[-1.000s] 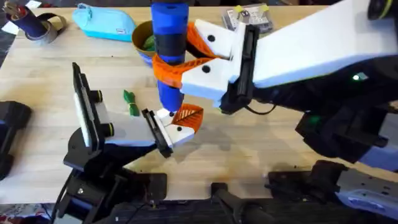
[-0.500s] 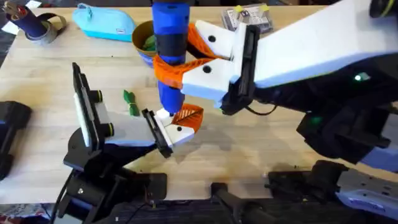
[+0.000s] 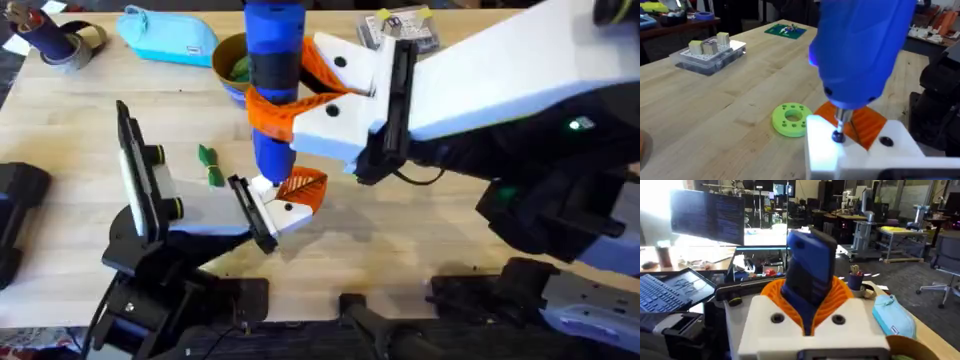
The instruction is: Pick up the gripper from the table and insert it into the empty holder that is missing its gripper. Then pick up a screw, insert it into the mounting hole, and use the screwdriver to tighten it. Finally, clean up the table by picking up the vegetable and placing it into the bucket.
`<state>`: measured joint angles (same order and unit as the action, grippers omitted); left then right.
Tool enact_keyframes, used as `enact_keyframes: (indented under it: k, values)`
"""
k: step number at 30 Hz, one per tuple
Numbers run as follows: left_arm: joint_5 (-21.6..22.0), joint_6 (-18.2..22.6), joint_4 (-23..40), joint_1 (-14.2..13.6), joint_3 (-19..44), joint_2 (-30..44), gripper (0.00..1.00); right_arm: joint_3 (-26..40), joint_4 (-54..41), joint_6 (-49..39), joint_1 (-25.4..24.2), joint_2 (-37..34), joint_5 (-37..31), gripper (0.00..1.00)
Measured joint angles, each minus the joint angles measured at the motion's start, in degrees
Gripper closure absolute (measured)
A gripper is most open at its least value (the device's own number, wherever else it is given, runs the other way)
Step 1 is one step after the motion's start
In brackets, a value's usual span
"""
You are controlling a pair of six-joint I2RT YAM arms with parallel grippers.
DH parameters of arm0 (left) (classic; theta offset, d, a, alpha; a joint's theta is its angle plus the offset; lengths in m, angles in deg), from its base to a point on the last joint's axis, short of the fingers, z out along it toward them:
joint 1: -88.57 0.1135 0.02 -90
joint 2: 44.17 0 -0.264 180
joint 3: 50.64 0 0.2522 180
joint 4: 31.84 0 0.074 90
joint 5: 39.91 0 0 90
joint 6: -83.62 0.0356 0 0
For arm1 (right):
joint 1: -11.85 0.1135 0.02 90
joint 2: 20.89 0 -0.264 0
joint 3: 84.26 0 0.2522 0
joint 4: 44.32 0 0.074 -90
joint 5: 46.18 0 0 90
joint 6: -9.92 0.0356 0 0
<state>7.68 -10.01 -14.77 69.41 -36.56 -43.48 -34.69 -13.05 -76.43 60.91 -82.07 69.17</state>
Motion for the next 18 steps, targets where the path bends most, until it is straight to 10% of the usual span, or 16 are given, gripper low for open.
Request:
enact_keyframes:
  k: [18]
  values:
    - [-0.03,-0.07,0.02,0.00,0.00,0.00,0.983,0.00,-1.79,0.89,-0.11,-0.21,-0.09,0.954]
